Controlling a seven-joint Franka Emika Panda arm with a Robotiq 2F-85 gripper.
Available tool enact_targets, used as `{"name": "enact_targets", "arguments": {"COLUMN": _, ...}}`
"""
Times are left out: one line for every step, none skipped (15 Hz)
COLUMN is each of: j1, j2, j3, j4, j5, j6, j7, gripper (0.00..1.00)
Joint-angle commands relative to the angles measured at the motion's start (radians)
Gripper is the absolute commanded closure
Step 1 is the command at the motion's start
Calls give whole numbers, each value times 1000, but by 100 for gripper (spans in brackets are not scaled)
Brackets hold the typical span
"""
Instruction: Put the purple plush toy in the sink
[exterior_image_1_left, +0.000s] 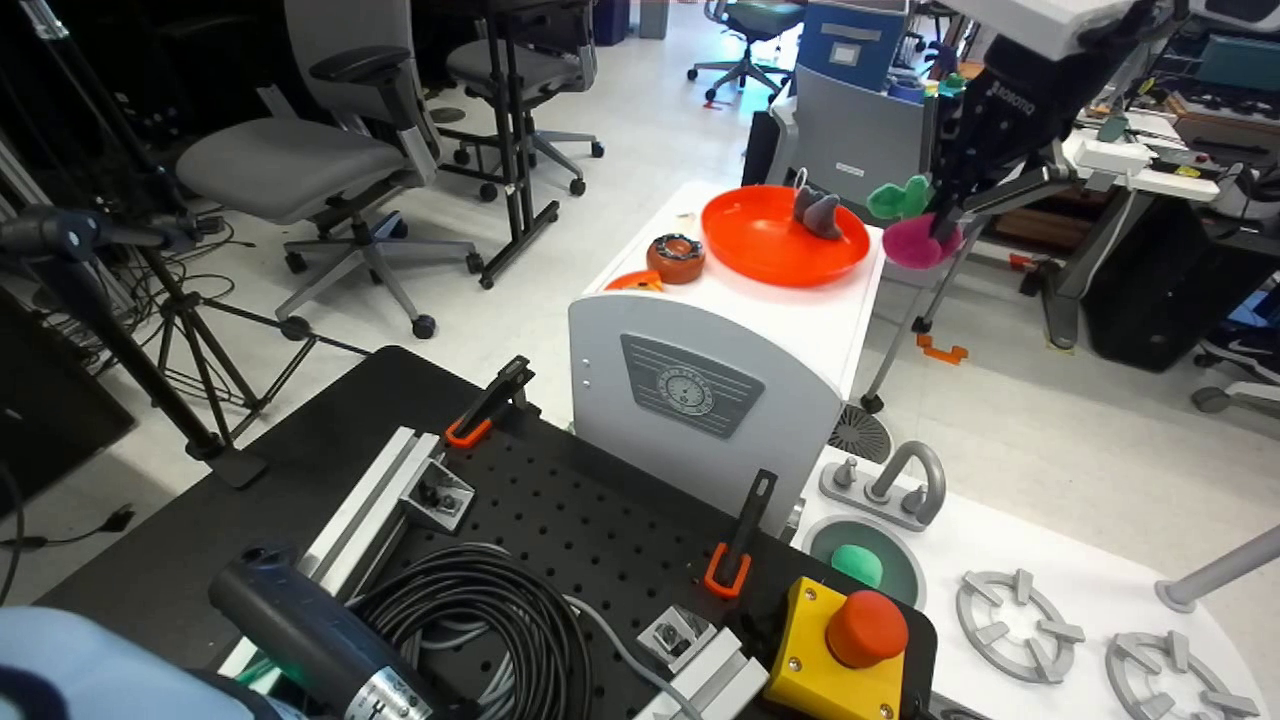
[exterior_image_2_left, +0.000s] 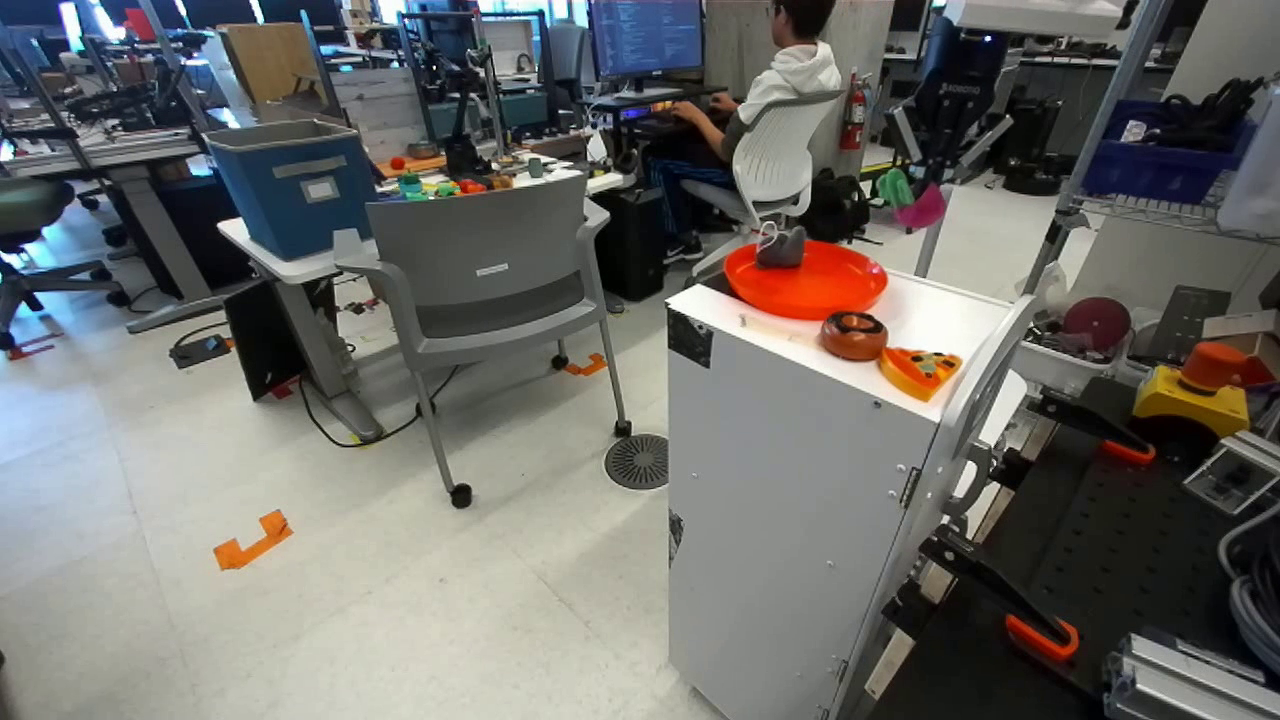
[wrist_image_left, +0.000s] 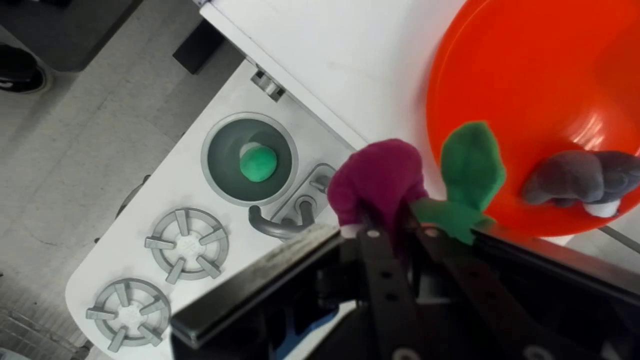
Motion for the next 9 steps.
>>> {"name": "enact_targets", "arguments": {"j1": 9, "j2": 0, "j3": -33, "j4": 1, "j5": -58, "j6": -69, "j7": 53, "gripper": 98}}
{"name": "enact_targets", "arguments": {"j1": 10, "j2": 3, "j3": -41, "j4": 4, "j5": -75, "j6": -84, "j7": 72, "gripper": 98}}
{"name": "enact_targets", "arguments": {"j1": 12, "j2": 8, "j3": -48, "j4": 7, "j5": -94, "j6": -99, "j7": 94, "gripper": 98}}
{"name": "enact_targets", "arguments": {"j1": 14, "j2": 11, "j3": -56, "j4": 10, "j5": -116, "j6": -111, "j7": 123, "gripper": 98}}
{"name": "enact_targets", "arguments": {"j1": 15, "j2": 14, "j3": -62, "j4": 11, "j5": -133, "j6": -121, "j7": 146, "gripper": 98}}
{"name": "enact_targets", "arguments": {"j1": 15, "j2": 16, "j3": -67, "j4": 13, "j5": -145, "j6": -128, "j7": 168, "gripper": 98}}
{"name": "enact_targets", "arguments": {"j1": 14, "j2": 17, "j3": -72, "j4": 13, "j5": -154, "j6": -131, "j7": 192, "gripper": 98}}
{"name": "enact_targets", "arguments": {"j1": 12, "j2": 19, "j3": -77, "j4": 13, "j5": -160, "j6": -135, "j7": 212, "gripper": 98}}
{"name": "enact_targets", "arguments": {"j1": 13, "j2": 17, "j3": -84, "j4": 9, "j5": -176, "j6": -128, "j7": 229, "gripper": 98}}
